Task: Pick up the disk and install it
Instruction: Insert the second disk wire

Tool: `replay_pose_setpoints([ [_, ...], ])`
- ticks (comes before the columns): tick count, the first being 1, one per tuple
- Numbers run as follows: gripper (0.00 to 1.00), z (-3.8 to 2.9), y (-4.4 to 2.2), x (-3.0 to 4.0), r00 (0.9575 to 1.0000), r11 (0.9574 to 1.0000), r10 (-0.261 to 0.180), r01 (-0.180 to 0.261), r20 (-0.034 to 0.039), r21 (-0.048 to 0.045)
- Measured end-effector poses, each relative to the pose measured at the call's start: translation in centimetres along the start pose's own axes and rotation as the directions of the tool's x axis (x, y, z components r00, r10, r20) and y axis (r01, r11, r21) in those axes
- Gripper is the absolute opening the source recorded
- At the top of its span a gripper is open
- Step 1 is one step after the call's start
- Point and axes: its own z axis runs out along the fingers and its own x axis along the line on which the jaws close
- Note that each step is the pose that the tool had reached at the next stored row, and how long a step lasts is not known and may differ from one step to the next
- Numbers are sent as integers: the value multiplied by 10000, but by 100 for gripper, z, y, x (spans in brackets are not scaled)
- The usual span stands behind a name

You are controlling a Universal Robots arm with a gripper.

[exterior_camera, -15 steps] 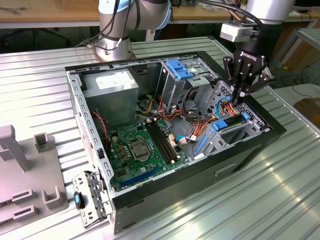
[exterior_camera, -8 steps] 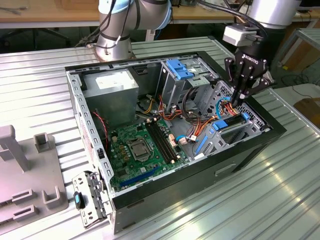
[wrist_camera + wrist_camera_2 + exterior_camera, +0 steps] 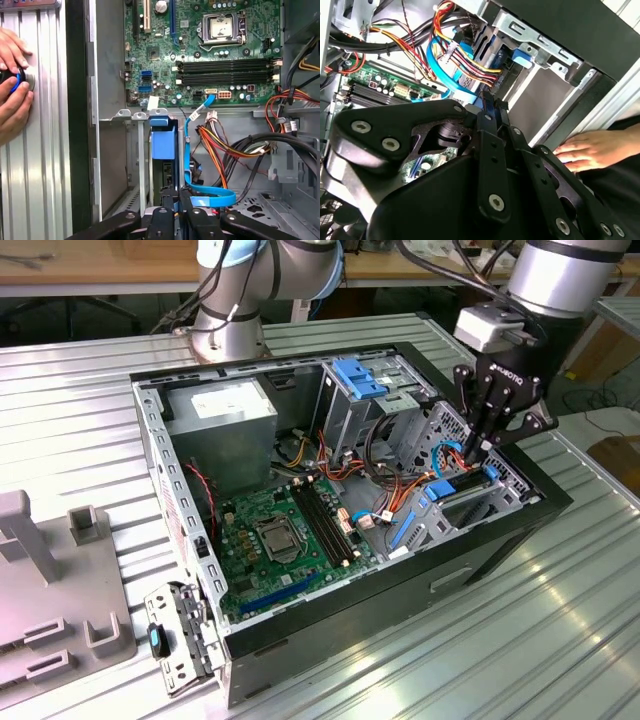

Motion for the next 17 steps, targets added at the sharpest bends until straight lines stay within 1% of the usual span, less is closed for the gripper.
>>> replay_pose_setpoints([
  [1, 16, 6, 4, 5, 10000, 10000, -22, 22, 16, 16],
  [3, 16, 19, 8, 14, 9999, 9998, -143, 143, 22, 164],
  [4, 16, 26, 13, 16, 9998, 9996, -193, 193, 22, 214],
  [6, 16, 40, 26, 27, 9997, 9994, -236, 235, 46, 252],
  [7, 16, 56, 40, 49, 9996, 9993, -261, 257, 146, 271],
  [9, 16, 76, 60, 85, 9991, 9991, -302, 293, 301, 294],
  [13, 16, 106, 83, 138, 9982, 9989, -347, 331, 493, 322],
  [14, 16, 117, 91, 160, 9977, 9989, -357, 339, 575, 332],
  [16, 16, 128, 95, 183, 9970, 9988, -369, 347, 675, 346],
  [17, 16, 132, 96, 190, 9963, 9987, -385, 358, 764, 359],
])
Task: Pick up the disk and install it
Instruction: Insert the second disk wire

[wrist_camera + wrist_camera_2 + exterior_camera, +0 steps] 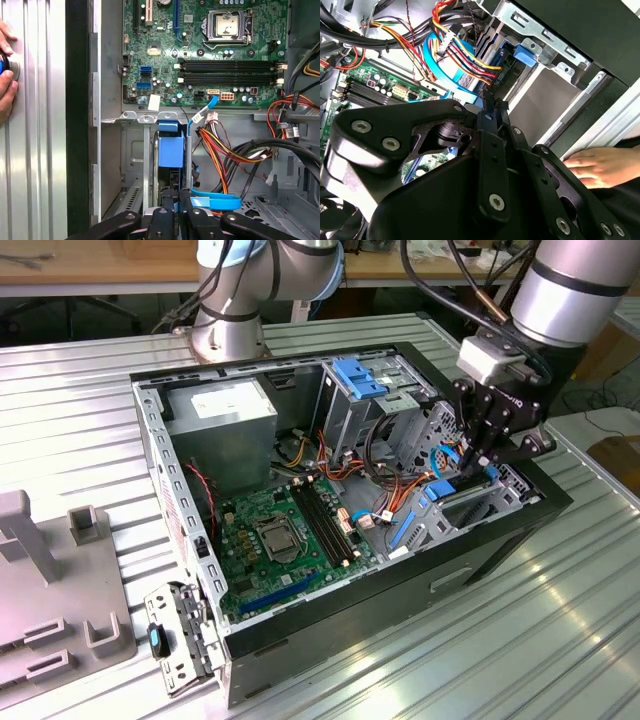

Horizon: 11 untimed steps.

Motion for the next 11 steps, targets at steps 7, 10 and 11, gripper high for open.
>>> replay_pose_setpoints([
  [7, 16, 13, 2, 28, 9995, 10000, -47, 45, 301, 49],
  [10, 16, 33, 2, 31, 9996, 10000, 26, -27, 296, 50],
  [11, 16, 38, 3, 31, 9996, 10000, 45, -46, 294, 48],
])
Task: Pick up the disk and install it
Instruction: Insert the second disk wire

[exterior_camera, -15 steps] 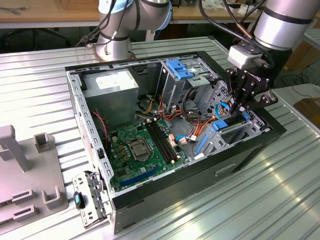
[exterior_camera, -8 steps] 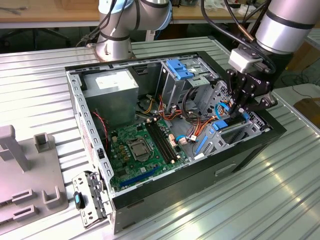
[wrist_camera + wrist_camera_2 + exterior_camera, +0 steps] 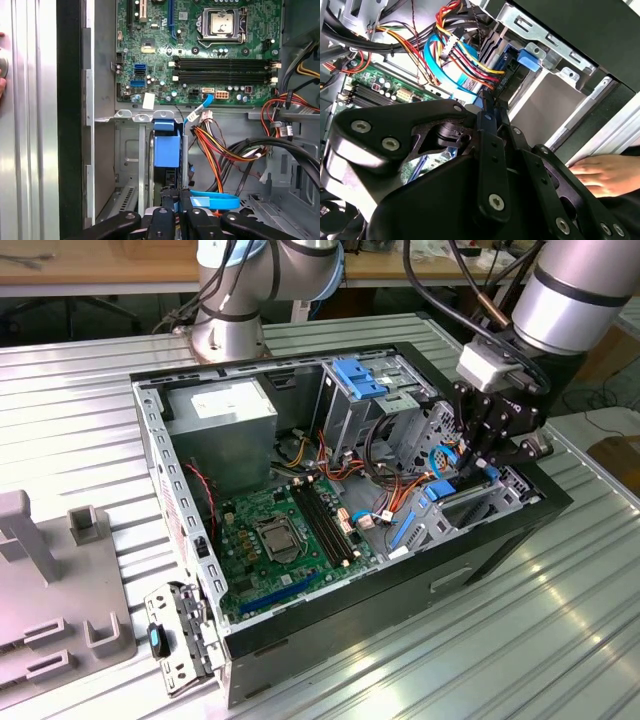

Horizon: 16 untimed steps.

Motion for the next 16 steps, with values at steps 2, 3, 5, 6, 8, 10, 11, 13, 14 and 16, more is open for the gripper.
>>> replay_pose_setpoints([
  [2, 16, 5, 0, 0, 10000, 10000, 0, 0, 1, 0],
  [3, 16, 8, 0, 0, 10000, 10000, 0, 0, 2, 0],
  [5, 16, 12, 0, -1, 10000, 10000, -15, 15, 2, 0],
  [6, 16, 13, -4, -1, 10000, 10000, -22, 22, 2, 1],
  [8, 16, 14, -16, -1, 10000, 10000, -30, 30, 5, 1],
  [10, 16, 16, -17, 0, 10000, 10000, -58, 58, 3, 2],
  [11, 16, 19, -17, -1, 10000, 10000, -63, 63, 5, 3],
  [13, 16, 34, -17, -1, 10000, 10000, -67, 67, 17, 4],
  [14, 16, 41, -16, -2, 10000, 10000, -66, 66, 25, 4],
  [16, 16, 56, -15, -3, 10000, 10000, -66, 66, 53, 4],
])
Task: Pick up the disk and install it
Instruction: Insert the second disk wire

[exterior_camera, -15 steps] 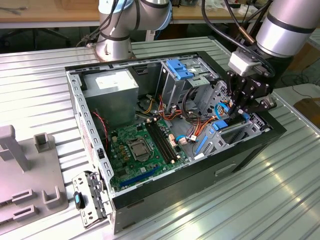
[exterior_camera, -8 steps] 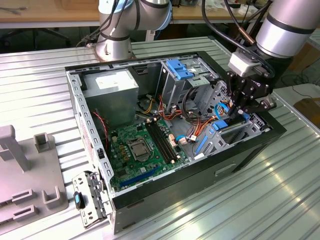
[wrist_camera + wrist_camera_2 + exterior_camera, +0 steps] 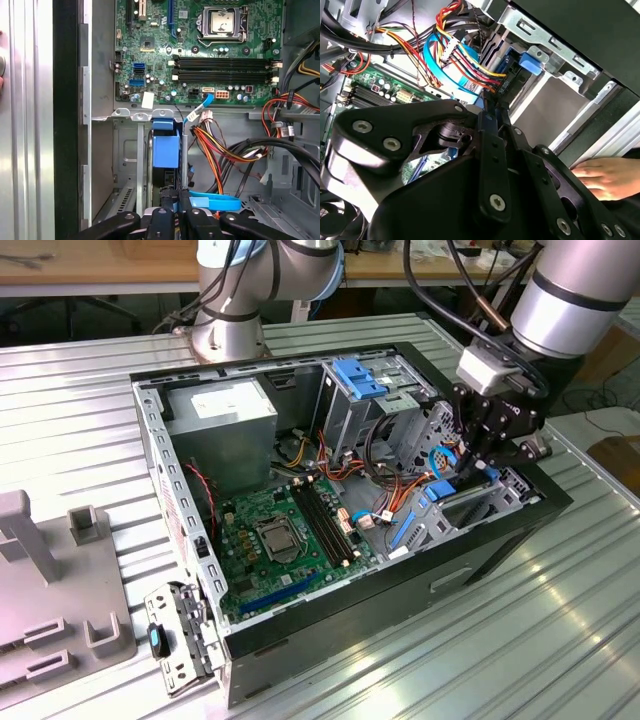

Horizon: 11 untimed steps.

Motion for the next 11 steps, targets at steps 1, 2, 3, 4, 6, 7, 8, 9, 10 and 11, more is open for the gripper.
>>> replay_pose_setpoints([
  [1, 16, 8, 0, 0, 10000, 10000, 1, -1, 18, 1],
  [2, 16, 16, 1, -1, 10000, 10000, 2, -2, 40, 1],
  [3, 16, 20, 1, -1, 10000, 10000, 3, -3, 49, 1],
  [4, 16, 25, 1, -1, 10000, 10000, 4, -4, 60, 1],
  [6, 16, 49, 3, -2, 10000, 10000, 5, -5, 89, 1],
  [7, 16, 64, 4, -2, 10000, 10000, 6, -6, 99, 1],
  [8, 16, 76, 4, -2, 9999, 10000, 6, -6, 109, 2],
  [9, 16, 77, 4, 1, 9999, 10000, 6, -6, 108, 1],
  [10, 16, 66, 4, 8, 10000, 10000, 4, -4, 85, -1],
  [11, 16, 66, 4, 8, 10000, 10000, 4, -4, 83, -1],
])
